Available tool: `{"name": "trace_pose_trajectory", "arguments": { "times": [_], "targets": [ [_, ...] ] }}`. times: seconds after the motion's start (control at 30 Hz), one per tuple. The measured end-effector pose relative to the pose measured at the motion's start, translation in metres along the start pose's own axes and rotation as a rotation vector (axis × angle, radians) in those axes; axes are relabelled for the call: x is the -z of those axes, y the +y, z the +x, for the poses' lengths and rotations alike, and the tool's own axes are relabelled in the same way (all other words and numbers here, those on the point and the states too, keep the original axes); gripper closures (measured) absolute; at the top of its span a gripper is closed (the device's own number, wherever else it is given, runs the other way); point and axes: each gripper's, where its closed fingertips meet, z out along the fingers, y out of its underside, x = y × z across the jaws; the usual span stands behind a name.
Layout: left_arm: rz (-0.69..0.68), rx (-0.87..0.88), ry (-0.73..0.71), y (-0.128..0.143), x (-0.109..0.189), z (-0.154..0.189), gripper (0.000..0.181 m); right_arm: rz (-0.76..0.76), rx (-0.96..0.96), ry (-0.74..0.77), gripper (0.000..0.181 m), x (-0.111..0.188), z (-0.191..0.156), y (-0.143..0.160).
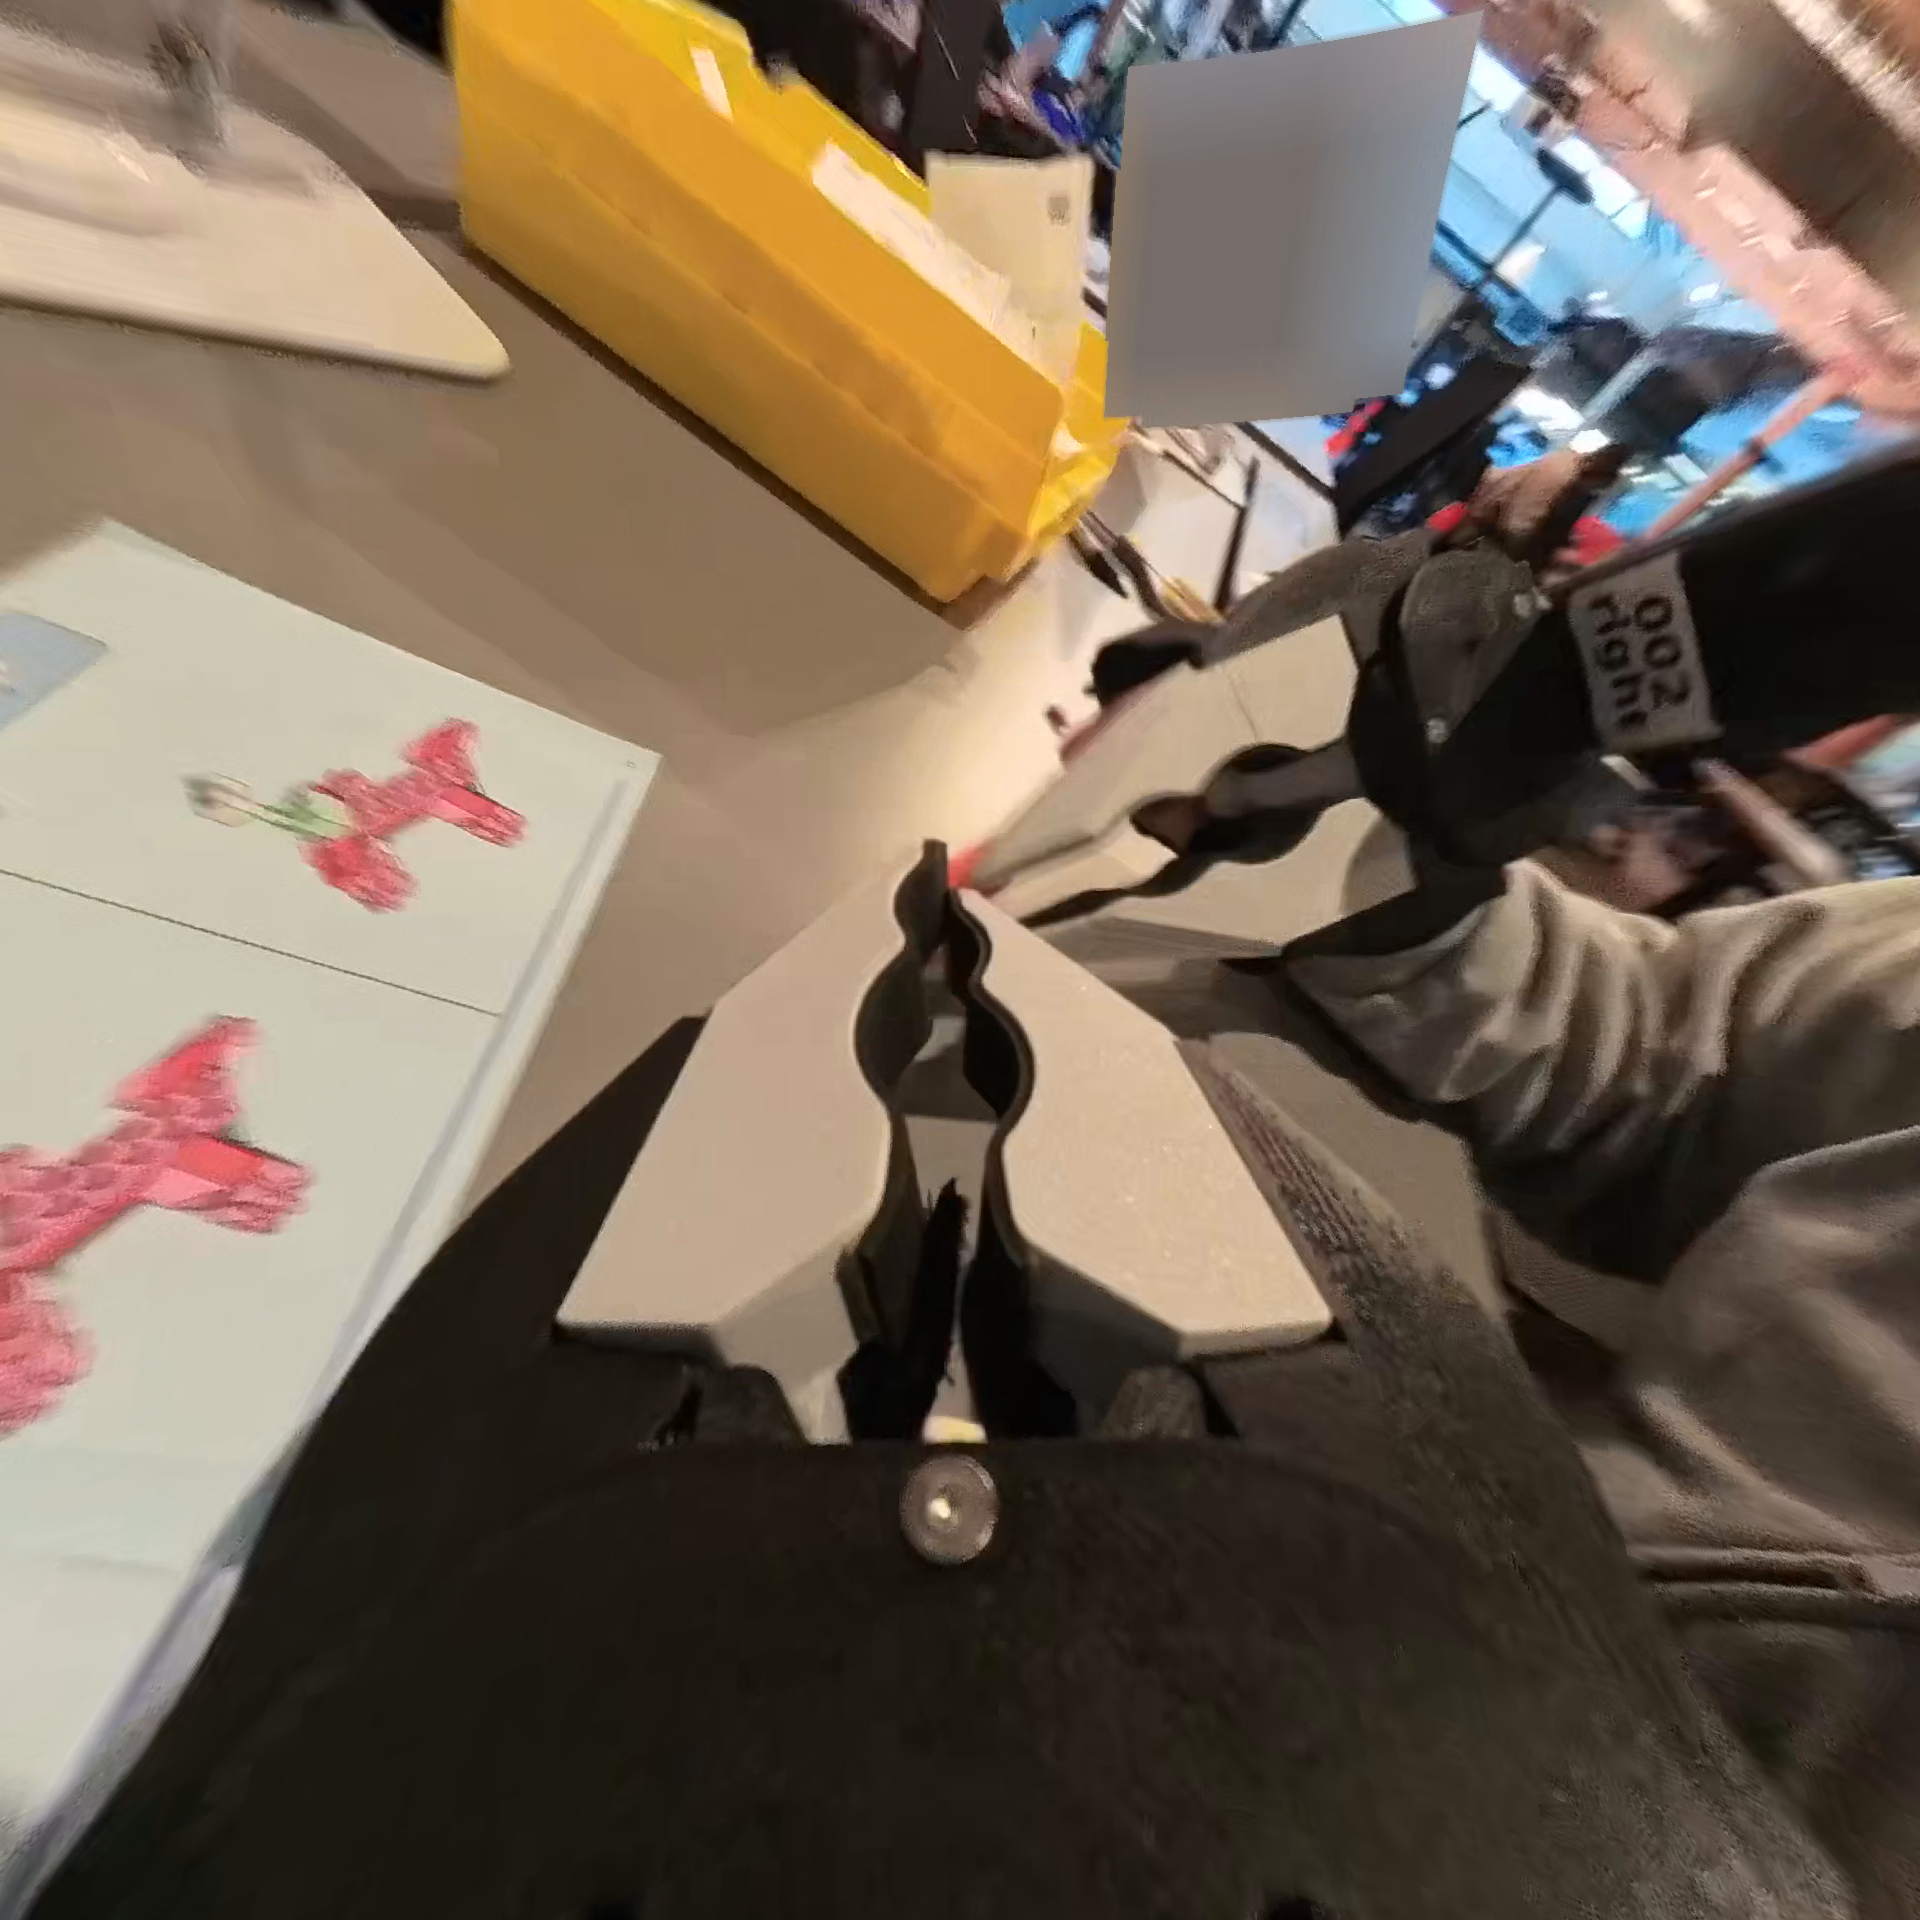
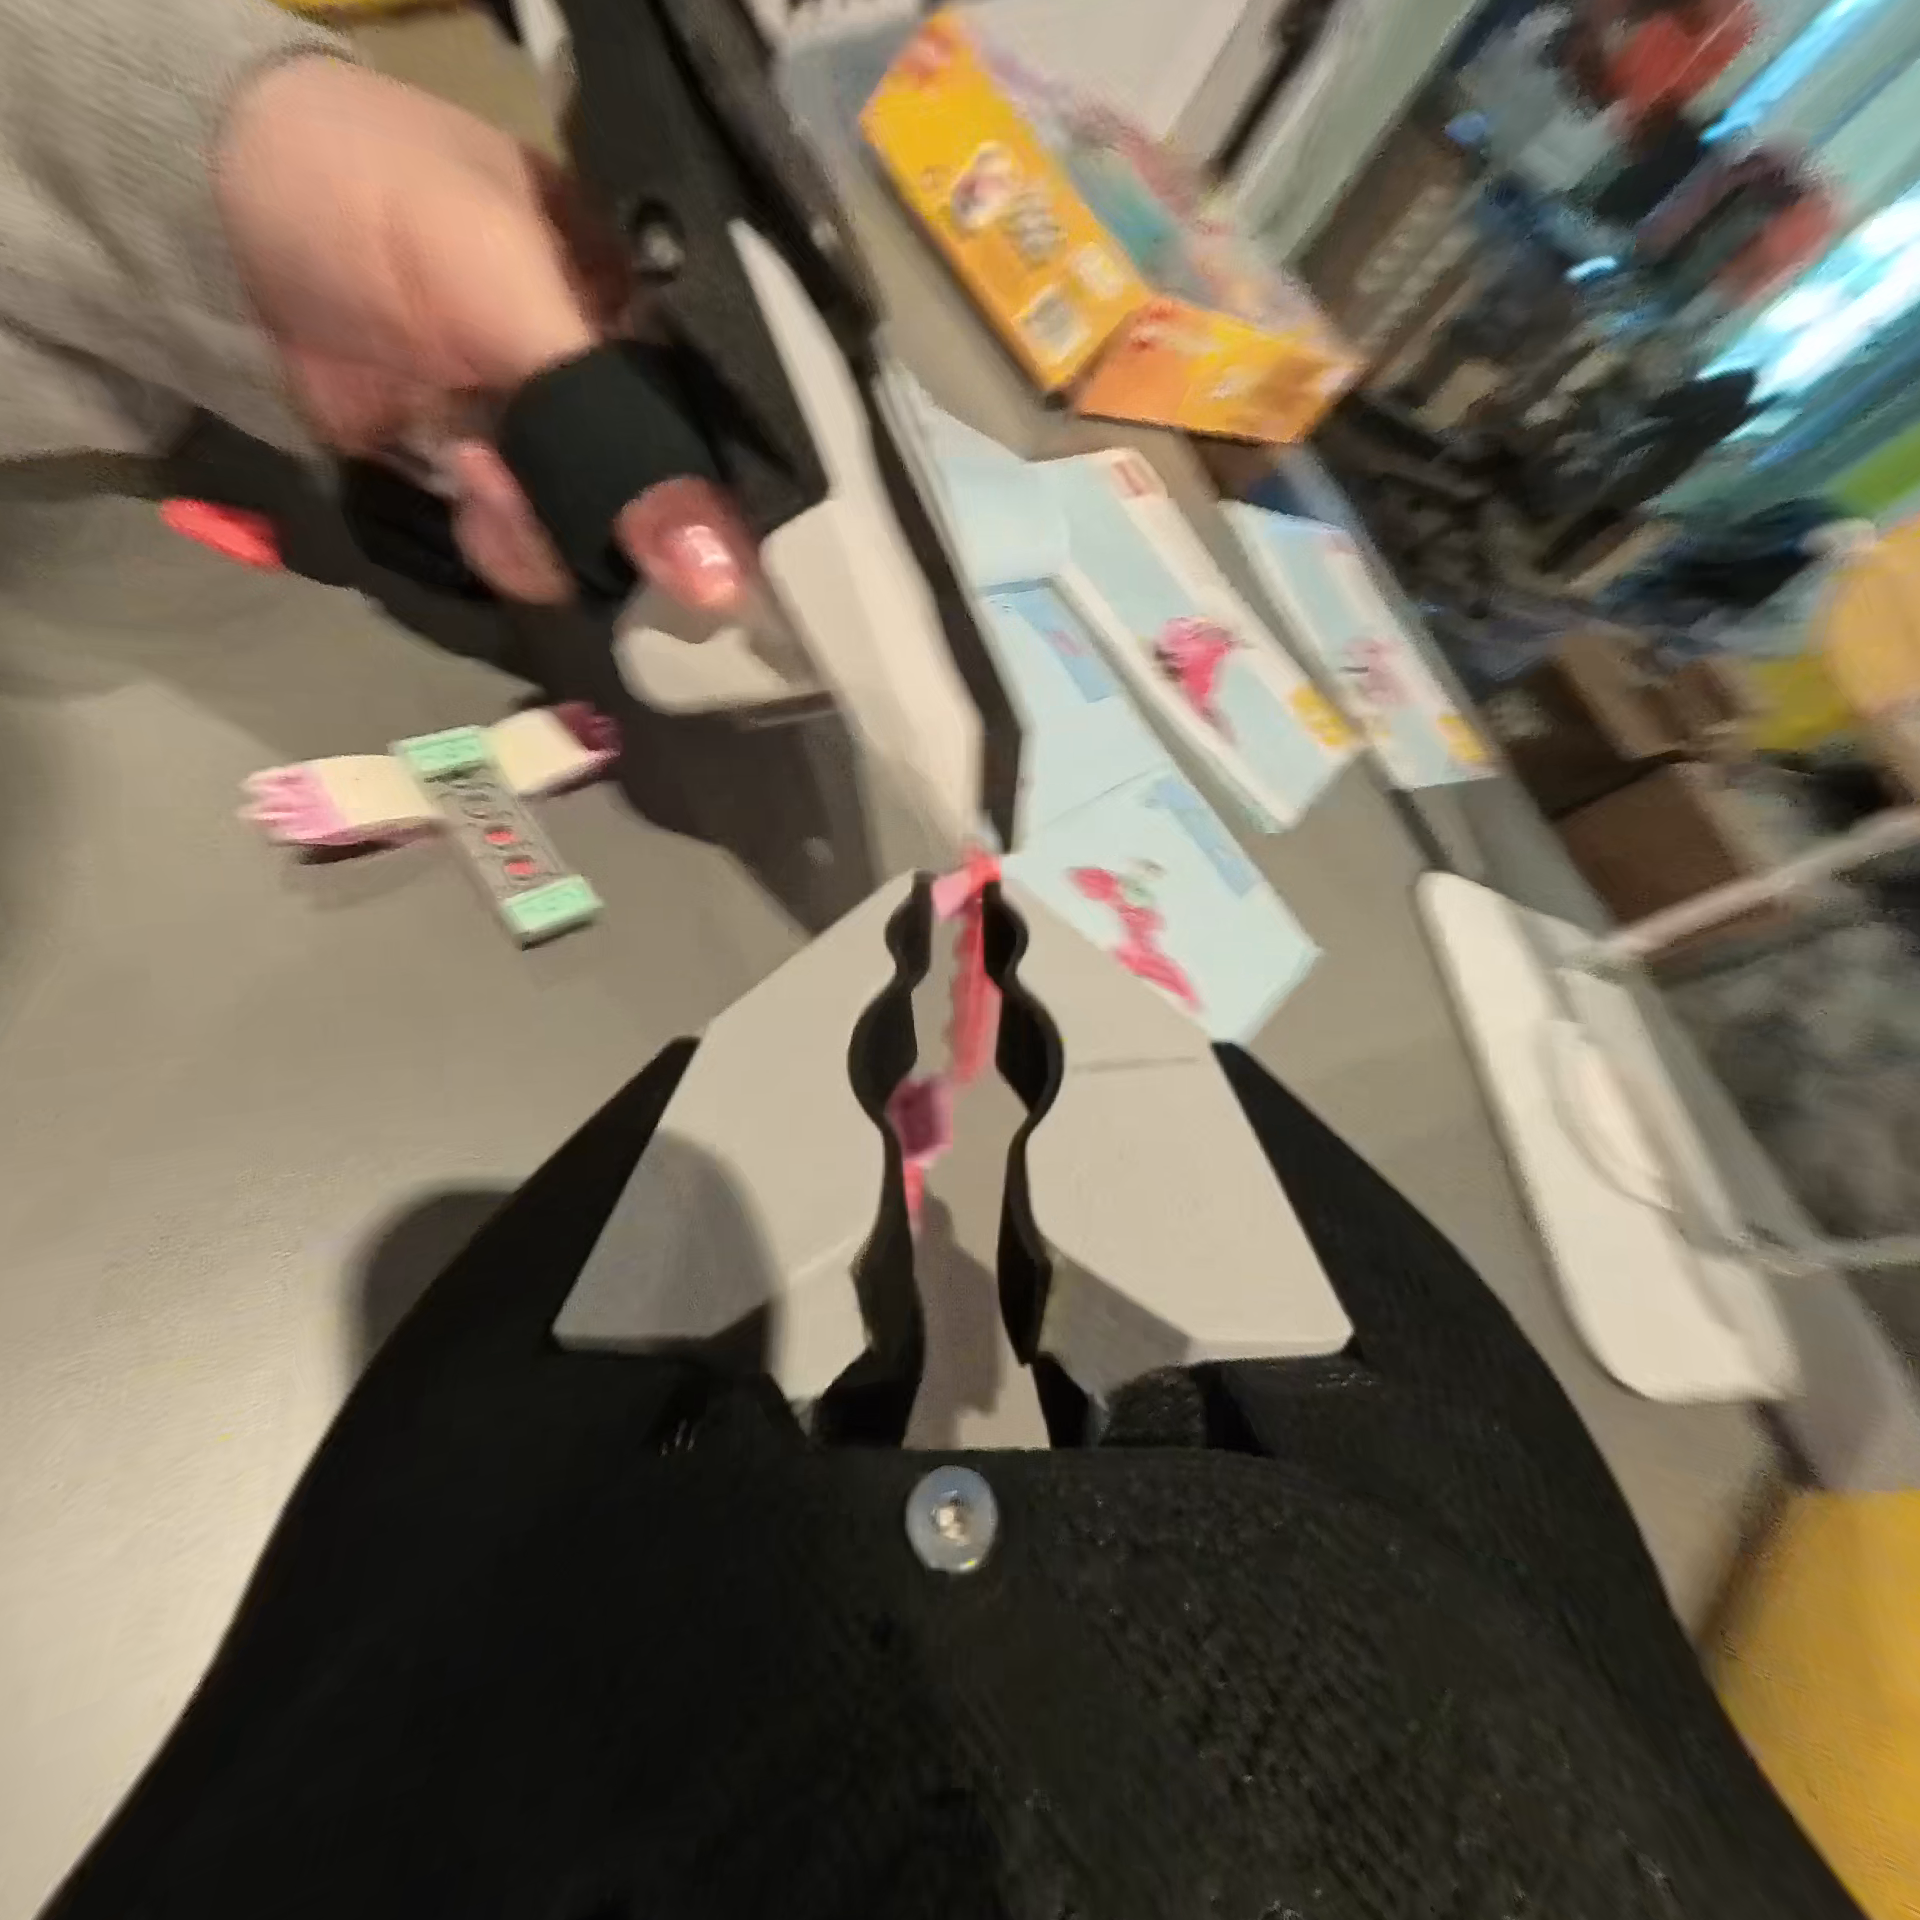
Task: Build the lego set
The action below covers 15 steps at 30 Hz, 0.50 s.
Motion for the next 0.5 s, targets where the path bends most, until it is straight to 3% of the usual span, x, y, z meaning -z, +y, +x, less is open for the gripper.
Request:
{"name": "trace_pose_trajectory", "arguments": {
  "times": [0.07,0.33,0.4,0.5],
  "targets": [
    [0.003,-0.033,-0.029,-0.004,0.006,-0.006,0.181,0.051,-0.088,-0.083,0.176,0.0,-0.008,-0.003],
    [-0.034,0.026,0.007,0.001,0.007,-0.006,0.181,0.051,-0.092,-0.049,0.176,-0.004,-0.004,0.002],
    [-0.024,-0.05,0.092,-0.003,0.009,0.011,0.181,0.099,-0.172,-0.079,0.176,0.0,-0.001,-0.003],
    [-0.047,-0.203,0.102,0.0,0.01,0.019,0.162,0.202,-0.352,-0.209,0.176,0.009,-0.003,-0.012]
  ]
}}
